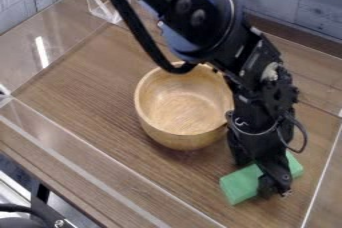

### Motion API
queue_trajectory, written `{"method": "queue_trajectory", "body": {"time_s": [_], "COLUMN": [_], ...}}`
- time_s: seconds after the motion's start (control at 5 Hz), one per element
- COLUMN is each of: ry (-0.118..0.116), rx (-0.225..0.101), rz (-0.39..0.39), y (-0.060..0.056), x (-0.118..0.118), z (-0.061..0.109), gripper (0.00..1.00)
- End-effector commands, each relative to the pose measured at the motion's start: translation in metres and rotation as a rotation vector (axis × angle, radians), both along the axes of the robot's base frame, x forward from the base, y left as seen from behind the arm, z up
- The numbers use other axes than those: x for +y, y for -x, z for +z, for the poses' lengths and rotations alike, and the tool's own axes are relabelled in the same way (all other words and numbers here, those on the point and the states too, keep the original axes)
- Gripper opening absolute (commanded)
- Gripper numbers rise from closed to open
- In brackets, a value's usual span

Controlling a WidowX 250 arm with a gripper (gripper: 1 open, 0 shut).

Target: Put green stick into wooden bowl

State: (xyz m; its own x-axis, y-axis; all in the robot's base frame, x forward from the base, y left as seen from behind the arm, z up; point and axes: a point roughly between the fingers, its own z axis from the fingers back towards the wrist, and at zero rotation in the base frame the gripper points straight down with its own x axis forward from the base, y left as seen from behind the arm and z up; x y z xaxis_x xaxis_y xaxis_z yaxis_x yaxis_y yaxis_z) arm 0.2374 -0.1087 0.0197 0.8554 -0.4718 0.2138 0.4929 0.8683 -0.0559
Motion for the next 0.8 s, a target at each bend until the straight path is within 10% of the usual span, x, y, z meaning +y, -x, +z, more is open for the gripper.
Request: {"method": "queue_trajectory", "body": {"time_s": [0.0, 0.6], "ry": [0.006, 0.010], "rx": [-0.015, 0.002], "rz": [0.019, 0.067], "y": [-0.003, -0.002], "x": [0.003, 0.019], "z": [0.005, 0.026], "gripper": [0.00, 0.00]}}
